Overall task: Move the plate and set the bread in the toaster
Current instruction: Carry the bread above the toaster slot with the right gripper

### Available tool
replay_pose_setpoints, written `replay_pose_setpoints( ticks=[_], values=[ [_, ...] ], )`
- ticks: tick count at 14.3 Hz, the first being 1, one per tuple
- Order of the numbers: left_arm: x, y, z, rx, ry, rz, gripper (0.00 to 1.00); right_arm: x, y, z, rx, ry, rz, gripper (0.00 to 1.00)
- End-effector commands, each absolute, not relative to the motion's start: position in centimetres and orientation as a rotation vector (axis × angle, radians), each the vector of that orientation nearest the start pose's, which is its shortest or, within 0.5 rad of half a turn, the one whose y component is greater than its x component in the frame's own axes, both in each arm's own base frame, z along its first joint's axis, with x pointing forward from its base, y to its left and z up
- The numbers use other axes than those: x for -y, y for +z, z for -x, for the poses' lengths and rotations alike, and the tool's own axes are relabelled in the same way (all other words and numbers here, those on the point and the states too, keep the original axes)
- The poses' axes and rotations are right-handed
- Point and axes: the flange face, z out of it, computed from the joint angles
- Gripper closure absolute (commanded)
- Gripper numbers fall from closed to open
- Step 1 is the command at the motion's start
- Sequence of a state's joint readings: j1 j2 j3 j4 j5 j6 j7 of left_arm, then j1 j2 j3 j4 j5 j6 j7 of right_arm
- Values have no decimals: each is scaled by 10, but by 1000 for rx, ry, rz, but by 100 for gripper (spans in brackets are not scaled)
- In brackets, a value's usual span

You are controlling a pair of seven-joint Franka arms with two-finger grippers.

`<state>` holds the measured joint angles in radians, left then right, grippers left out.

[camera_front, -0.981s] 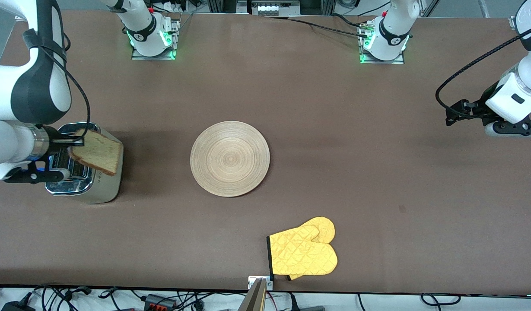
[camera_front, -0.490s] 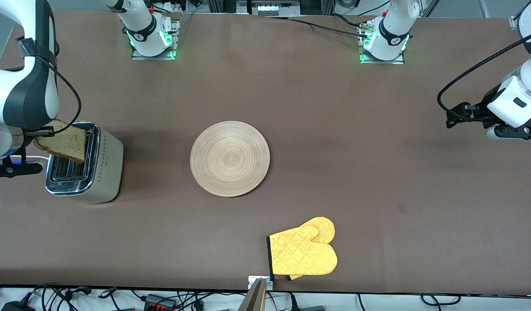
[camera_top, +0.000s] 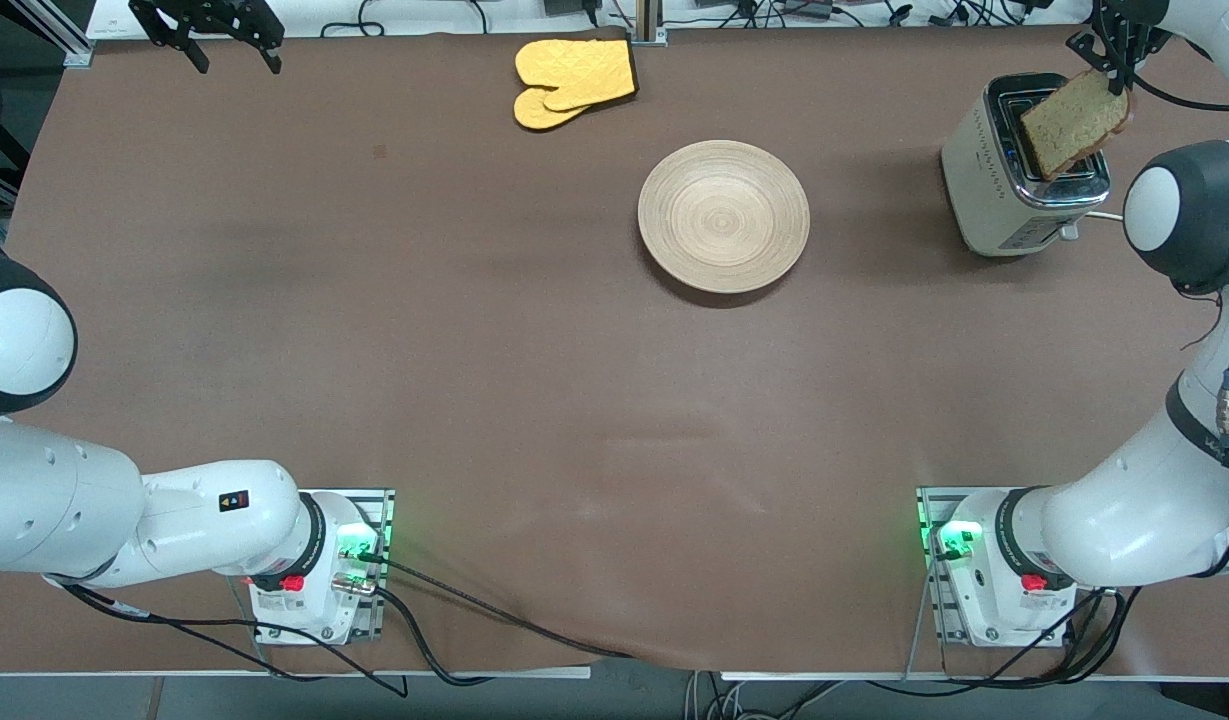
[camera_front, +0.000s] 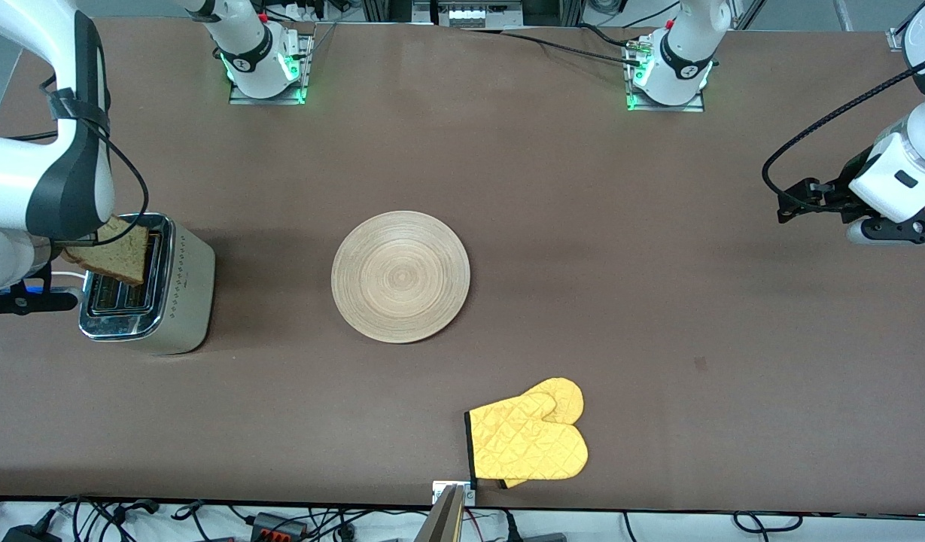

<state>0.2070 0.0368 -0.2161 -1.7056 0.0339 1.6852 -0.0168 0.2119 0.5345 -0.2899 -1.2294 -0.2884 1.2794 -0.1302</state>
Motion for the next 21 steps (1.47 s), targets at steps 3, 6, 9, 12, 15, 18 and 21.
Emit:
replay_pose_setpoints(
  ticks=[3,6,9,12,15,18,21],
  values=[
    [0,556,-568,80,125,3085,0,42,450,-654,-27,897,3452,100],
    [-1,554,-568,82,127,3087,0,44,448,-655,-32,892,3455,100],
    [7,564,-561,67,123,3082,0,45,451,-663,-11,794,3483,100],
    [17,566,-555,46,129,3077,0,42,452,-667,8,740,3496,100],
    [13,565,-552,56,134,3075,0,43,452,-670,7,707,3503,100],
    [15,561,-544,60,139,3072,0,42,456,-668,3,706,3499,100],
    [16,562,-544,63,137,3077,0,47,458,-664,-76,736,3496,100]
  ],
)
